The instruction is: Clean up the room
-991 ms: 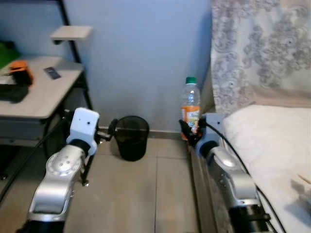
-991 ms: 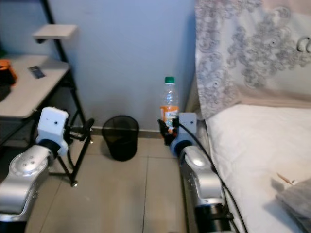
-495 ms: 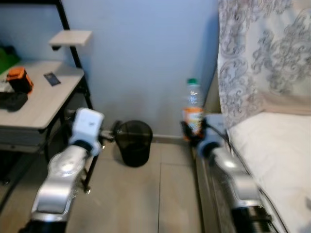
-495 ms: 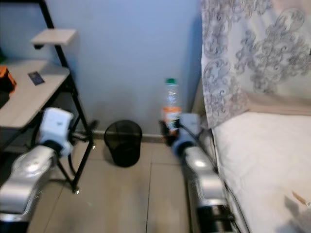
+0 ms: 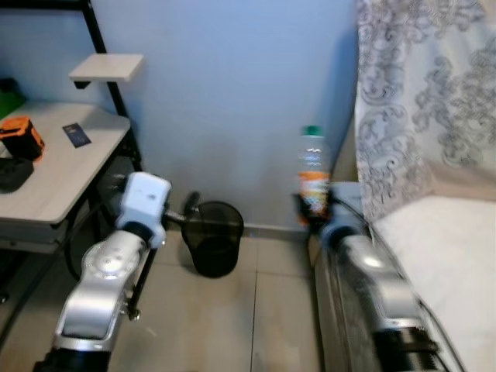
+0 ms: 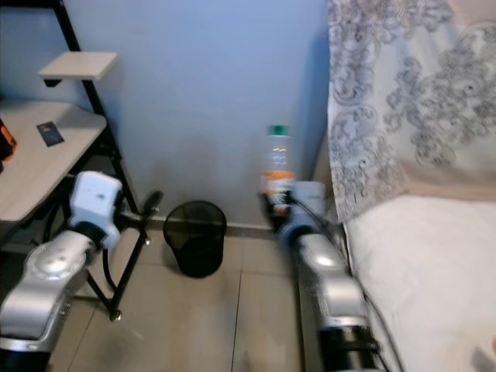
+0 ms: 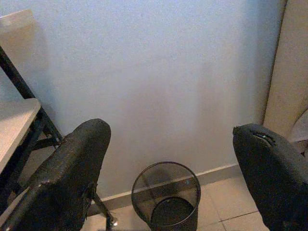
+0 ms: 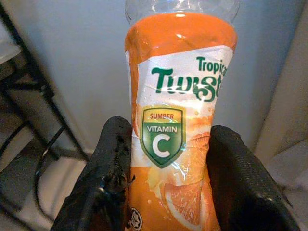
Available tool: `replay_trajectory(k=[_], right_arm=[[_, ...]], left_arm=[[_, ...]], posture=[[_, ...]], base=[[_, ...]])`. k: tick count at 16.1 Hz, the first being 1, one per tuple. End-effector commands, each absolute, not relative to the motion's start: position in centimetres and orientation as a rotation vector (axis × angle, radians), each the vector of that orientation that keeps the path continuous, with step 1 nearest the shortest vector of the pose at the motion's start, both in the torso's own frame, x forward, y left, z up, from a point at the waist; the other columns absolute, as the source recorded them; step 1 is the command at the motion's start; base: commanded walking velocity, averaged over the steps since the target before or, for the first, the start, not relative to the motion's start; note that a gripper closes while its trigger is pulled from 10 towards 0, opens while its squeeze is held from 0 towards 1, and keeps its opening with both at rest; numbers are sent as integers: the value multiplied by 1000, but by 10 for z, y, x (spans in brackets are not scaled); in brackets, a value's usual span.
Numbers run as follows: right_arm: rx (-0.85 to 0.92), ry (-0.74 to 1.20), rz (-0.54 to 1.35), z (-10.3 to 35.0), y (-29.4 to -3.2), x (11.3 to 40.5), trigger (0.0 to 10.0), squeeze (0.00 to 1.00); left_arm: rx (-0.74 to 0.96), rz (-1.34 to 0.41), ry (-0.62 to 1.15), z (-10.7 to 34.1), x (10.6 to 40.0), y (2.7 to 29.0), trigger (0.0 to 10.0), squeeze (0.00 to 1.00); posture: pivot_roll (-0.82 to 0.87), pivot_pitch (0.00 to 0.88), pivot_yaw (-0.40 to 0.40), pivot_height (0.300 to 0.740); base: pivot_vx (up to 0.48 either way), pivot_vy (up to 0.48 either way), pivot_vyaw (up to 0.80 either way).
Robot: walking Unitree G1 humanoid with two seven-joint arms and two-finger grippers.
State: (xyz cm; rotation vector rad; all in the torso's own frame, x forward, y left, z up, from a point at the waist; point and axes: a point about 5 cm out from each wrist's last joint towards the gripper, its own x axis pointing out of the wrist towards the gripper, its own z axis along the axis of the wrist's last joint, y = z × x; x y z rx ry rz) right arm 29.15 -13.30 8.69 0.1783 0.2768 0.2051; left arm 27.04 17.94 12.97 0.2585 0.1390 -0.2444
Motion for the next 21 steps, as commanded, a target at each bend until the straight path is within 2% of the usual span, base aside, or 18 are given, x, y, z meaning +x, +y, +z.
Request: replay_trajectory(k=[1,8,11,21], right_arm=[[185,257,244,93,-121,294,10000,0],[184,259,248,94,-121,297,10000,0],[172,260,251,94,-120,297,10000,0],[167,270,234,92,-122,298,10000,0]], left_arm=[[275,-228,128,134,271,185,10000,0],[274,-222,125,135,274,185,10000,0],[276,-220,124,136,274,186,10000,0],[288,-226,129,136,274,187,10000,0]], posture=[[12,0,-19,740],[12,0,-18,740],[14,0,-17,740],[11,0,-13,740]], base=[[334,0,0],[333,0,0],[333,0,800],[333,0,0]])
